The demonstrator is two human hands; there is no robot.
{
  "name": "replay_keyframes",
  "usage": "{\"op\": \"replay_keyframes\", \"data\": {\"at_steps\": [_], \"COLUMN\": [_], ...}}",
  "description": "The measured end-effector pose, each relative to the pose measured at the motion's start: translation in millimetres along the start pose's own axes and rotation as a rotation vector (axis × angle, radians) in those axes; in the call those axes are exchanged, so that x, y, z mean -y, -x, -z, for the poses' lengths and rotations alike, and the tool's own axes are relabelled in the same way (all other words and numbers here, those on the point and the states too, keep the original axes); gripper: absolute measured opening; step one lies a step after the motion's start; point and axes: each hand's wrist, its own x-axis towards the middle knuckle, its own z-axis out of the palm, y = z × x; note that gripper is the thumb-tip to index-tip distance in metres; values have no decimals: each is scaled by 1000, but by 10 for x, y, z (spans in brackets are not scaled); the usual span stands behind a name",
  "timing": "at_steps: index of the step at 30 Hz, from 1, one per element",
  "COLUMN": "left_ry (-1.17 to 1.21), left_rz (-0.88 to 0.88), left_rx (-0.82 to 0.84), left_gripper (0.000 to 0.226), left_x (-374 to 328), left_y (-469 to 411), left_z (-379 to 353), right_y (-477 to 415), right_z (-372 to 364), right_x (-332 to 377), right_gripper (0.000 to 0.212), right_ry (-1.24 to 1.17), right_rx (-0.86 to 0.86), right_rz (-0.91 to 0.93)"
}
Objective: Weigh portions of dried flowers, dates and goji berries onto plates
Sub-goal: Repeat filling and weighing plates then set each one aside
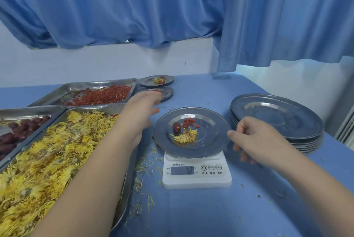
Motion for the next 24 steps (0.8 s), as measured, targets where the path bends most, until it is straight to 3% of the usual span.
{"op": "replay_keyframes", "data": {"at_steps": [6, 14, 18, 21, 24], "left_ry": [-14, 100, 164, 241, 282], "left_rz": [153, 206, 177, 118, 8], "left_rx": [82, 92, 73, 56, 66], "left_gripper": [4, 4, 20, 4, 9], "left_x": [56, 54, 44, -42, -176], "left_y": [10, 28, -26, -82, -167], "left_z": [-3, -33, -19, 4, 67], "right_y": [24, 26, 6, -75, -252], "right_z": [-77, -174, -208, -212, -197], "right_x": [10, 55, 130, 210, 302], "right_gripper": [17, 10, 13, 15, 18], "right_ry": [-187, -387, -524, -596, -669], "right_rx": [112, 129, 97, 66, 64], "right_rz": [-115, -125, -146, -135, -122]}}
